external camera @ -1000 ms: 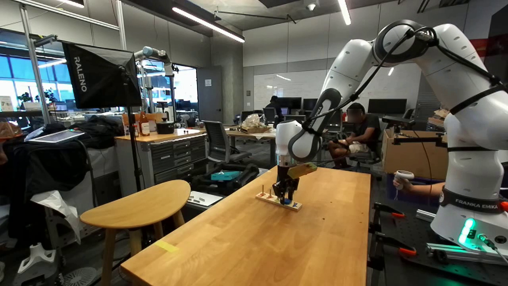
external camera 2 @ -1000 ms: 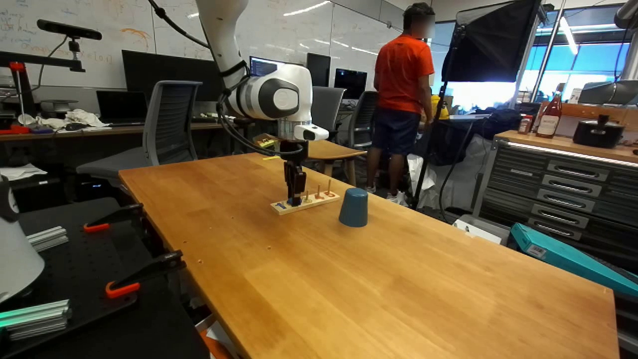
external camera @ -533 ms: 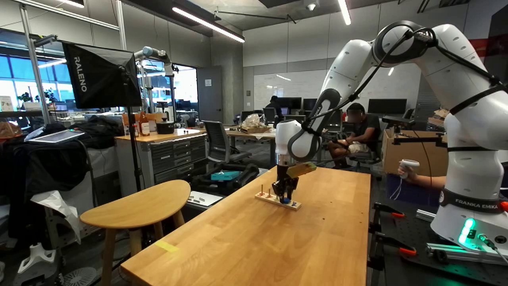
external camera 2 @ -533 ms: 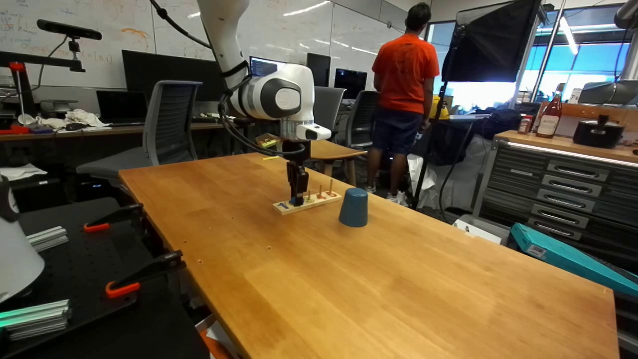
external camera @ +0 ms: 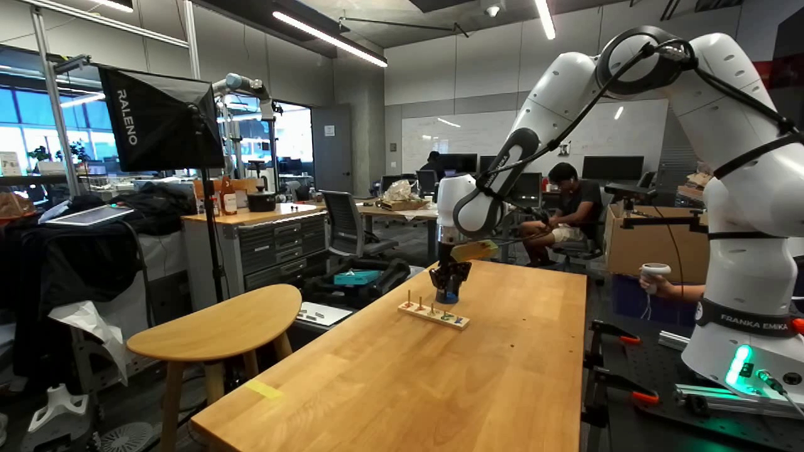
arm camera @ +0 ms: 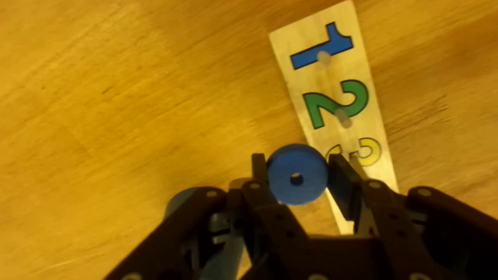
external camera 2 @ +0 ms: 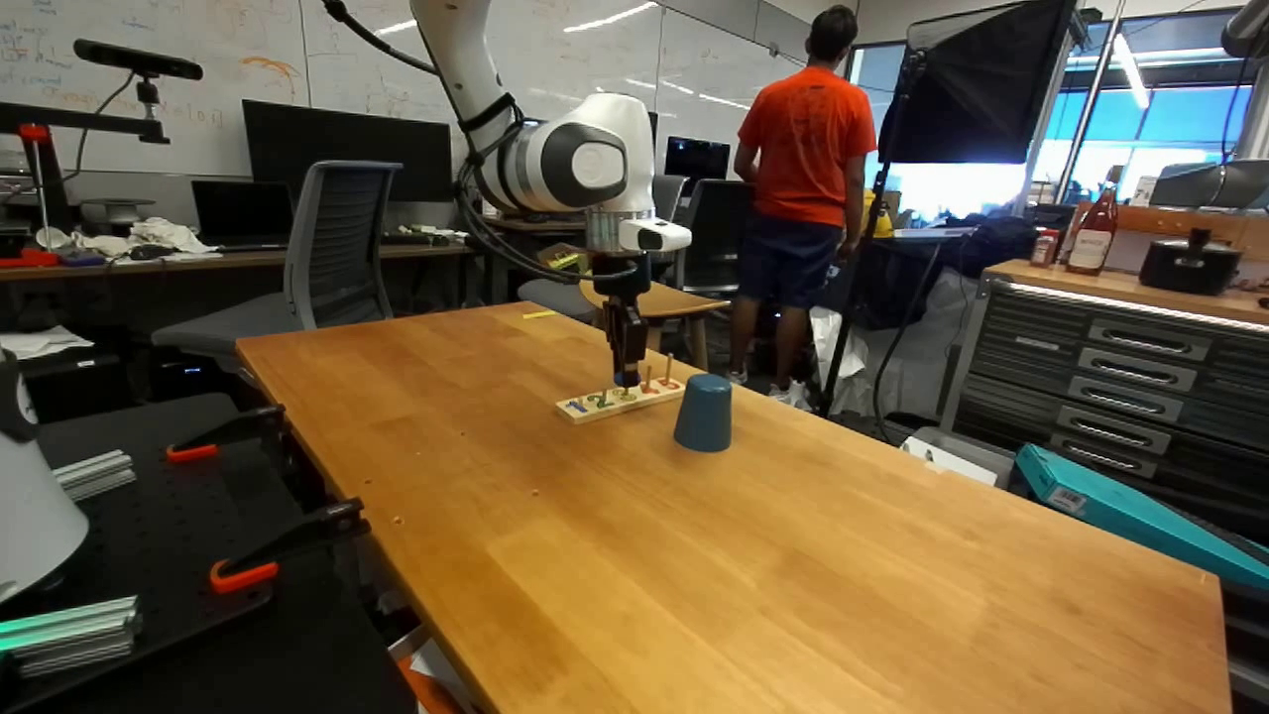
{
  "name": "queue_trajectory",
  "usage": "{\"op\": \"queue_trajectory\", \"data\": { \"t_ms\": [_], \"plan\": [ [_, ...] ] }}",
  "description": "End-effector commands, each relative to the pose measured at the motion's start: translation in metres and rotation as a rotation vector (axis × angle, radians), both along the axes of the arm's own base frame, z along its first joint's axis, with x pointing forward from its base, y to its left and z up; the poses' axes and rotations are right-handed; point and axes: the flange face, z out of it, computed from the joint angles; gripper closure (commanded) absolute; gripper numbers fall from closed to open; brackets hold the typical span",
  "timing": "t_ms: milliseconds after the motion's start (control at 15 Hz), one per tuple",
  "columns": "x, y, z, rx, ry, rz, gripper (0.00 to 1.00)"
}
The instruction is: Take the blue ring off the wooden stand and place it on the table
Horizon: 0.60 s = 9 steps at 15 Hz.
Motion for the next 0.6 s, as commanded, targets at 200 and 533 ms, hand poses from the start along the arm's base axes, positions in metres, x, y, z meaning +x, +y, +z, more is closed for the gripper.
{"op": "queue_trajectory", "data": {
  "t_ms": [200, 533],
  "plan": [
    [-0.027, -0.031, -0.032, -0.036, 0.103, -0.057, 0.82],
    [-0.030, -0.024, -0.026, -0.016, 0.116, -0.046, 0.16]
  ]
}}
